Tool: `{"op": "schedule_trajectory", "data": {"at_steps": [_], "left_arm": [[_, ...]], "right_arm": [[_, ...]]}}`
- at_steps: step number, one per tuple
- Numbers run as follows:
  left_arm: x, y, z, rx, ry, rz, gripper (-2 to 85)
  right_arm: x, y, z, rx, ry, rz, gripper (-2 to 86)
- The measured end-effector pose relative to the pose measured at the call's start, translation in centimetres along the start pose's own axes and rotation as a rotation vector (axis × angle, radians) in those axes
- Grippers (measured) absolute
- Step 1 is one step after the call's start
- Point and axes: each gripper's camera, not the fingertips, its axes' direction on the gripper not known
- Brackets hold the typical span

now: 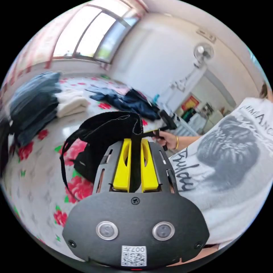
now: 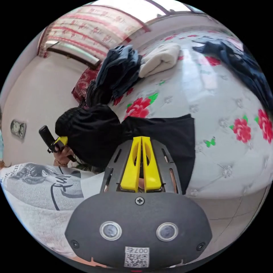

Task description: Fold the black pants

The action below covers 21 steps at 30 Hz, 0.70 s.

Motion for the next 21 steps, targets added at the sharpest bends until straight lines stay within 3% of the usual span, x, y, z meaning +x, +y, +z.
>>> {"op": "schedule_trajectory", "data": {"at_steps": [3, 6, 10, 15, 21], "left_arm": [[-0.1, -3.1, 11.6, -0.268, 0.114, 0.035, 10.3], [-1.2, -3.3, 16.4, -0.388, 0.157, -0.028, 12.4], [-5.0, -1.9, 13.7, -0.282, 0.074, -0.187, 11.5], [-13.2, 3.1, 9.3, -0.169, -0.094, -0.555, 13.1], [-18.2, 4.7, 15.3, -0.226, 0.145, -0.746, 14.4]], "right_arm": [[4.9, 2.0, -2.7, 0.065, 0.000, 0.146, 0.2], [7.7, 3.7, -4.3, 0.082, 0.006, 0.200, 1.1], [11.4, 4.7, -5.2, 0.058, 0.015, 0.241, 4.0], [16.0, 4.0, -5.9, 0.079, -0.050, 0.317, 7.0], [19.6, 1.9, -2.5, -0.078, -0.205, 0.328, 7.6]]}}
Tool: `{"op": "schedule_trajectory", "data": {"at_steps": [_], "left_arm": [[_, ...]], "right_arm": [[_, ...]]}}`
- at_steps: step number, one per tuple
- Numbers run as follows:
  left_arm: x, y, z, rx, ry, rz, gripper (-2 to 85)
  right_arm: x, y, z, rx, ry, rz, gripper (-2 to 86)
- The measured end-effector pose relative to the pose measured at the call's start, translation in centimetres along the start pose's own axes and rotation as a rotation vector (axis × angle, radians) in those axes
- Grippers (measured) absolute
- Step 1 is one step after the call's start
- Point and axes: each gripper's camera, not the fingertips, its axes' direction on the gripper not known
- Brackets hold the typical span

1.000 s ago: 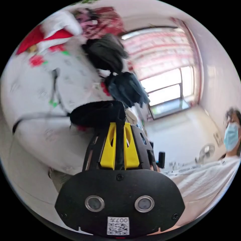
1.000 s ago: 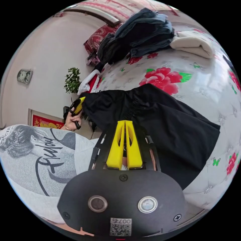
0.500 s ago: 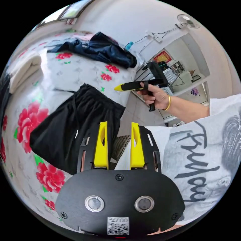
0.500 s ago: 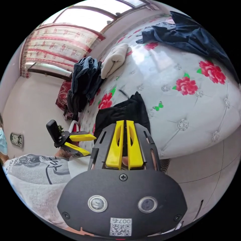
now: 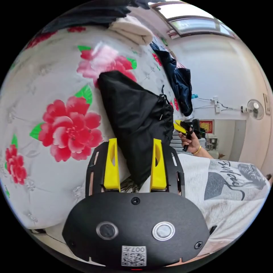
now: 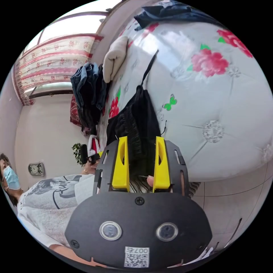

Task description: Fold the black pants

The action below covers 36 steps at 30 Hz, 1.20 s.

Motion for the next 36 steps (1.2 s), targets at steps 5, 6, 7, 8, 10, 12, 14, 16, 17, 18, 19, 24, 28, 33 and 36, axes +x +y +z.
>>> {"op": "schedule_trajectory", "data": {"at_steps": [5, 6, 7, 8, 10, 12, 14, 16, 17, 18, 19, 24, 28, 33, 36], "left_arm": [[-0.9, -2.7, 0.4, 0.012, 0.116, -0.053, 6.1], [-0.1, -3.3, -0.6, 0.029, 0.144, -0.006, 5.8], [0.4, -3.6, -1.2, 0.037, 0.158, 0.017, 5.7], [1.5, -4.4, -2.6, 0.055, 0.178, 0.061, 5.6], [3.6, -5.7, -5.2, 0.087, 0.192, 0.131, 5.6], [6.4, -8.0, -9.6, 0.140, 0.200, 0.224, 5.5], [8.7, -9.7, -13.7, 0.199, 0.196, 0.315, 5.5], [10.8, -11.6, -18.5, 0.263, 0.177, 0.394, 5.4], [12.0, -12.9, -22.0, 0.306, 0.157, 0.435, 5.4], [13.2, -14.3, -25.8, 0.356, 0.127, 0.463, 5.5], [13.8, -15.0, -27.7, 0.386, 0.111, 0.471, 5.5], [16.2, -22.4, -41.9, 0.566, -0.036, 0.470, 7.2], [12.5, -25.4, -44.1, 0.624, -0.343, 0.285, 11.8], [2.4, -18.6, -31.8, 0.634, -0.537, 0.120, 11.0], [-1.9, -13.9, -21.9, 0.432, -0.491, -0.039, 10.5]], "right_arm": [[-0.3, -1.5, -0.3, -0.048, -0.005, 0.023, 4.5], [-1.1, -2.0, -1.1, -0.047, -0.029, 0.007, 3.7], [-2.3, -2.5, -1.9, -0.048, -0.077, -0.024, 3.0], [-3.1, -2.9, -2.3, -0.047, -0.101, -0.041, 2.8], [-7.2, -4.6, -4.0, -0.031, -0.166, -0.128, 1.9], [-11.2, -6.7, -5.3, -0.025, -0.212, -0.214, 1.5], [-15.9, -9.2, -6.8, -0.002, -0.263, -0.313, 1.3], [-23.1, -12.7, -8.7, 0.039, -0.322, -0.458, 1.1], [-25.0, -13.6, -9.1, 0.051, -0.332, -0.492, 1.1], [-29.1, -15.3, -9.8, 0.073, -0.351, -0.564, 1.1], [-33.1, -16.9, -10.2, 0.100, -0.364, -0.636, 1.1], [-45.0, -24.6, -8.2, 0.187, -0.393, -0.704, 1.2], [-44.9, -29.2, -2.7, 0.354, -0.210, -0.631, 1.0], [-32.1, -24.7, 5.4, 0.356, 0.017, -0.543, 0.5], [-21.6, -20.0, 9.6, 0.077, 0.319, -0.412, 0.0]]}}
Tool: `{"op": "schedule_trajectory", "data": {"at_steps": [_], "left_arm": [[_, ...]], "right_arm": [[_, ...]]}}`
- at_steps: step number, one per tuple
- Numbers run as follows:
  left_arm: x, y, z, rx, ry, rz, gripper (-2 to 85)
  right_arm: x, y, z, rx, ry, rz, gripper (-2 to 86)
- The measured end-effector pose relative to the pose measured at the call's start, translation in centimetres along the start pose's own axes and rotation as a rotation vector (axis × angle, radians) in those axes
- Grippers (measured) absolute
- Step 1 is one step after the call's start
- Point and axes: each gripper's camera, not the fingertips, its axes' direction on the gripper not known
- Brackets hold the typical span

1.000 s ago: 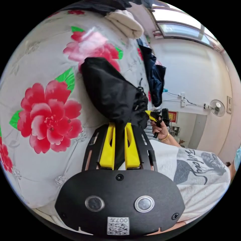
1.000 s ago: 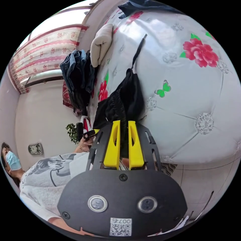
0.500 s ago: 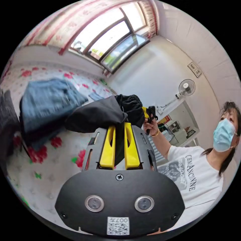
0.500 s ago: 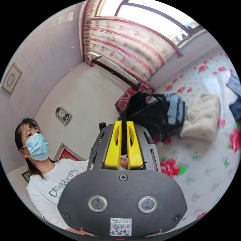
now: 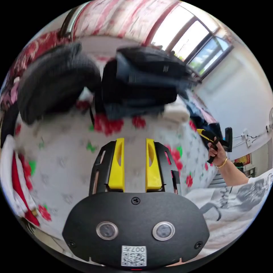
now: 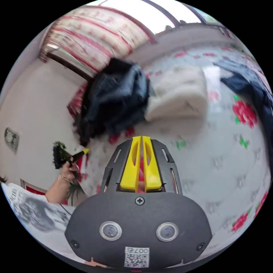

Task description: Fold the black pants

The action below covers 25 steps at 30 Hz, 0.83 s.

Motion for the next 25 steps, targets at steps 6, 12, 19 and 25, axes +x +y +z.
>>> {"op": "schedule_trajectory", "data": {"at_steps": [6, 12, 19, 25], "left_arm": [[5.7, 8.0, 7.0, -0.346, -0.106, -0.015, 7.7], [11.1, 4.0, 11.1, -0.448, -0.165, 0.089, 6.7], [14.4, 3.0, 13.1, -0.500, -0.270, 0.187, 6.4], [14.1, 3.1, 12.5, -0.484, -0.272, 0.185, 5.7]], "right_arm": [[4.8, 12.0, -1.5, -0.343, 0.515, -0.126, -0.1], [6.2, 14.2, -3.0, -0.296, 0.642, -0.116, 0.3], [16.5, 16.4, -16.2, 0.137, 0.396, 0.368, 6.0], [31.2, 24.7, -32.5, 0.757, 0.244, 1.015, 9.9]]}}
